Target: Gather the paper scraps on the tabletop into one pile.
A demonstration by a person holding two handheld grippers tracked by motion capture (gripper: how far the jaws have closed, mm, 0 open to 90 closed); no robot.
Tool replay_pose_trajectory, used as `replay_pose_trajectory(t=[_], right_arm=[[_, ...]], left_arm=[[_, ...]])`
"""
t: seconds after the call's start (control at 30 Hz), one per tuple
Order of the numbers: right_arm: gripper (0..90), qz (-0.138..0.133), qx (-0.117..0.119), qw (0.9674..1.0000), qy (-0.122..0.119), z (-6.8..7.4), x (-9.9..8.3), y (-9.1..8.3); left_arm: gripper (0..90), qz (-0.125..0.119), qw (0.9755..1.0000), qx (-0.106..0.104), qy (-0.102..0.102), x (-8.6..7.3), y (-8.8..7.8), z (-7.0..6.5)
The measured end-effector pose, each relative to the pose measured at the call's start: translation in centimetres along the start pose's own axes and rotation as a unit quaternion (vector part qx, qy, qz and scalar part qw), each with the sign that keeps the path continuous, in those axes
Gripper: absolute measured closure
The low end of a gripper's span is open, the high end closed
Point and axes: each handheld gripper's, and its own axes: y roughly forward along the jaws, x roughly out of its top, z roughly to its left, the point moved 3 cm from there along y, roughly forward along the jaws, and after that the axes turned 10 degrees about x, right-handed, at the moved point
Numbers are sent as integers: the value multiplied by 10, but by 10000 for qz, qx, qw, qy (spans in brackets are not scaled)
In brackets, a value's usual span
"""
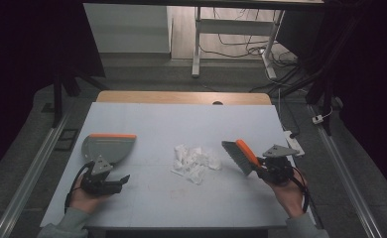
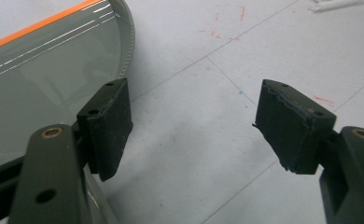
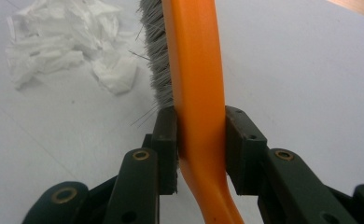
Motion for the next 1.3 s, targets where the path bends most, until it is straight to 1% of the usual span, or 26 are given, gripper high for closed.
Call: replay_pose_trajectory(t=[0.07, 0.17, 0.3, 0.53, 0.87, 1.3], right_arm=[[675, 18, -40, 10000, 14, -1, -6, -2], [675, -30, -74, 10000, 33, -3, -14, -5], [675, -98, -79, 9999, 51, -4, -19, -9], [675, -159, -90, 9998, -61, -3, -19, -7], [675, -281, -106, 9995, -35, -3, -17, -11], [675, -305, -93, 9995, -72, -2, -16, -11]], left_arm=[[277, -1, 10000, 5, 10, 0, 0, 0], [276, -28, 10000, 8, 2, 0, 0, 0], [276, -40, 10000, 2, 8, 0, 0, 0], [276, -52, 10000, 14, 22, 0, -1, 0], [276, -62, 10000, 5, 23, 1, -1, 0], [276, -65, 10000, 8, 30, 1, -1, 0]])
